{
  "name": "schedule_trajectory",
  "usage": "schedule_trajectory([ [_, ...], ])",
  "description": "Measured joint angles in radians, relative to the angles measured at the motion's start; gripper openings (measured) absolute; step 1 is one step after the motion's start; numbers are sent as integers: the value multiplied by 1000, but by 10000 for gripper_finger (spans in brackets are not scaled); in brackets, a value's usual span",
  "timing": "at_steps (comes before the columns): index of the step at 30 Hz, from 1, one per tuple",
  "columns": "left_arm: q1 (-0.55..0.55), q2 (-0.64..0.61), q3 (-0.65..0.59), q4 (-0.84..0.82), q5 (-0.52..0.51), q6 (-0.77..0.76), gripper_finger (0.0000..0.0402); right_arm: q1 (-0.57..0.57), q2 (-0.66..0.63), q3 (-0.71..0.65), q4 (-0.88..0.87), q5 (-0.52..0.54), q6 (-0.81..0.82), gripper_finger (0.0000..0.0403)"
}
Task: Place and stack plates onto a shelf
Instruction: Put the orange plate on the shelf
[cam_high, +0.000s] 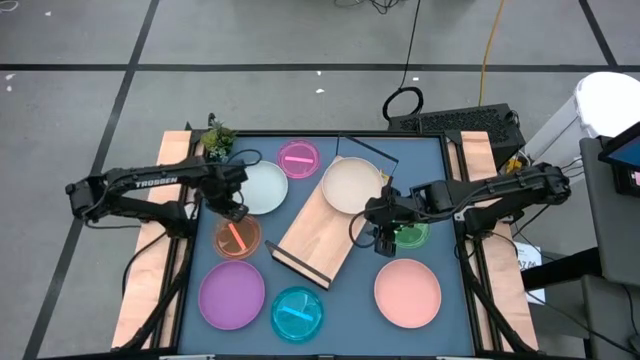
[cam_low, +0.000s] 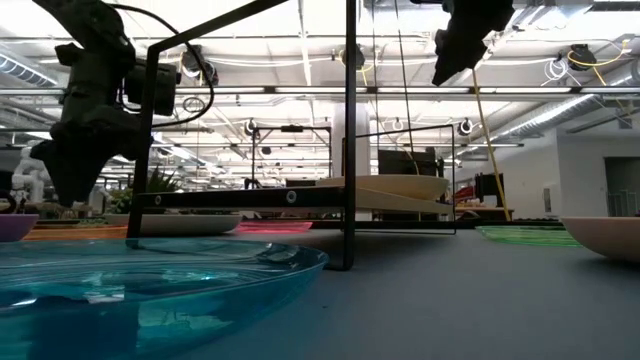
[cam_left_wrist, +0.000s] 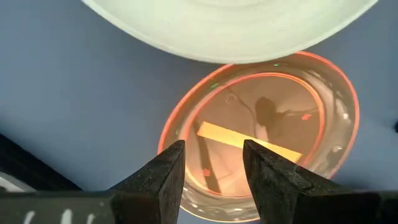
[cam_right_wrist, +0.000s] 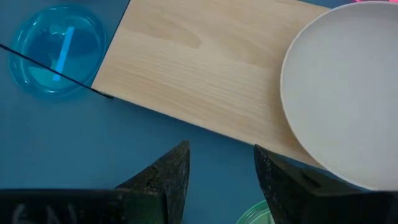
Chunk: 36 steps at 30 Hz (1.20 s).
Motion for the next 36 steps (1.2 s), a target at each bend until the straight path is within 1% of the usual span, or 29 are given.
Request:
schedule_trajectory([
  [3, -1, 0, 0, 0, -64, 32, 166, 0, 0, 0, 0, 2, 22, 160],
  [5, 3, 8, 0, 0, -84, 51, 166, 0, 0, 0, 0, 3, 25, 160],
  [11, 39, 57, 0, -6, -86, 79, 167, 0, 0, 0, 0, 3, 26, 160],
  [19, 71, 154, 0, 9, -88, 132, 194, 0, 0, 0, 2, 1, -1, 160],
  [26, 70, 161, 0, 34, -83, 201, 198, 0, 0, 0, 2, 0, -1, 160],
  [31, 70, 161, -1, 56, -68, 203, 198, 0, 0, 0, 2, 0, 3, 160],
  [36, 70, 161, -61, 56, -58, 155, 198, 0, 0, 0, 1, 0, 4, 160],
])
